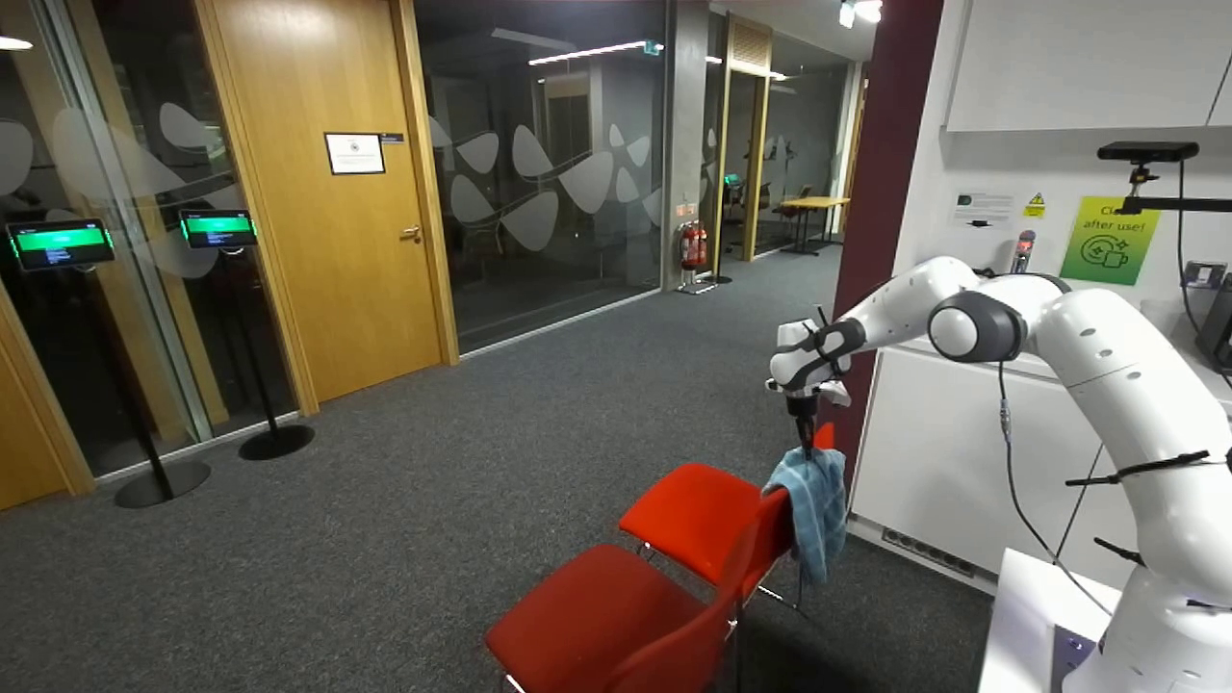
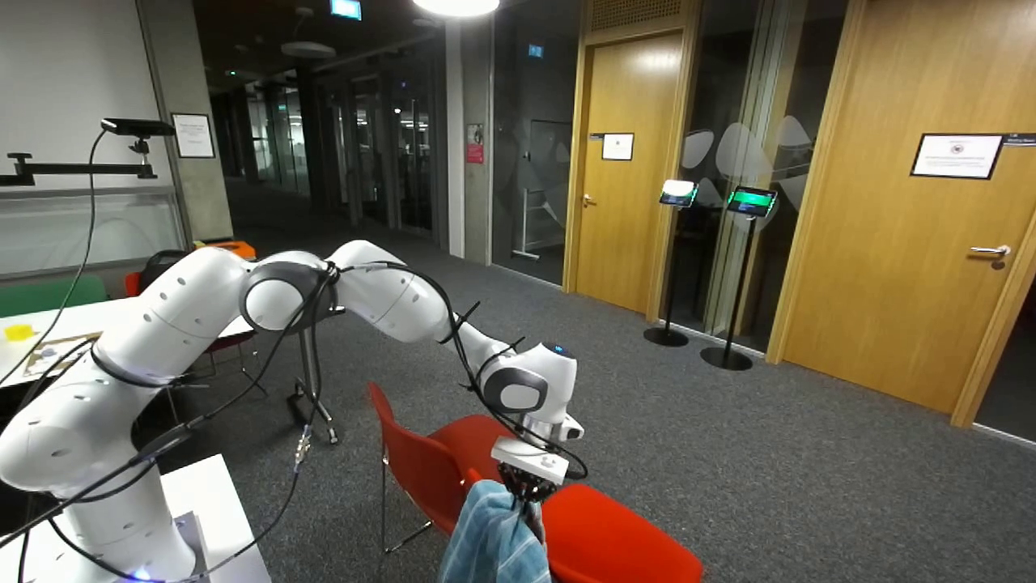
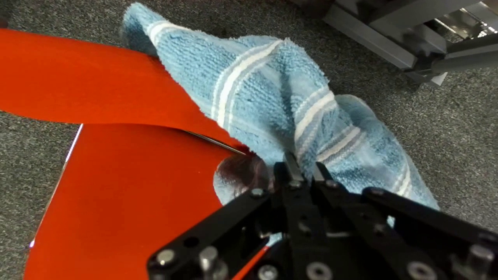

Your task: Pick up the cloth and put it on the seat of the chair

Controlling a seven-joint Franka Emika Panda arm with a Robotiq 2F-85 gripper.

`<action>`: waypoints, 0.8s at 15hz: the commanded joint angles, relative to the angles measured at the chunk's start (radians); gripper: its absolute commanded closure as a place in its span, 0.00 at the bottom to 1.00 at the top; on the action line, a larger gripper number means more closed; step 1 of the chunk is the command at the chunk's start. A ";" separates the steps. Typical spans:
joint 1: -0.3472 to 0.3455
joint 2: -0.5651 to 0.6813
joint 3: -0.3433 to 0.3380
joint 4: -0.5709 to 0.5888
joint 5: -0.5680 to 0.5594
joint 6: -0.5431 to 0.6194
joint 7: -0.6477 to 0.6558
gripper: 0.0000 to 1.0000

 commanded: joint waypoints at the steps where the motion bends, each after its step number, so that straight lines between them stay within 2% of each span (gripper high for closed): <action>1: -0.020 -0.116 0.009 -0.065 -0.006 0.014 0.028 0.99; 4: -0.015 -0.189 0.013 -0.078 0.004 0.022 0.047 0.99; 8: 0.007 -0.248 0.025 -0.032 -0.002 0.003 0.065 0.99; 12: -0.008 -0.268 0.094 0.053 0.055 -0.017 -0.053 0.99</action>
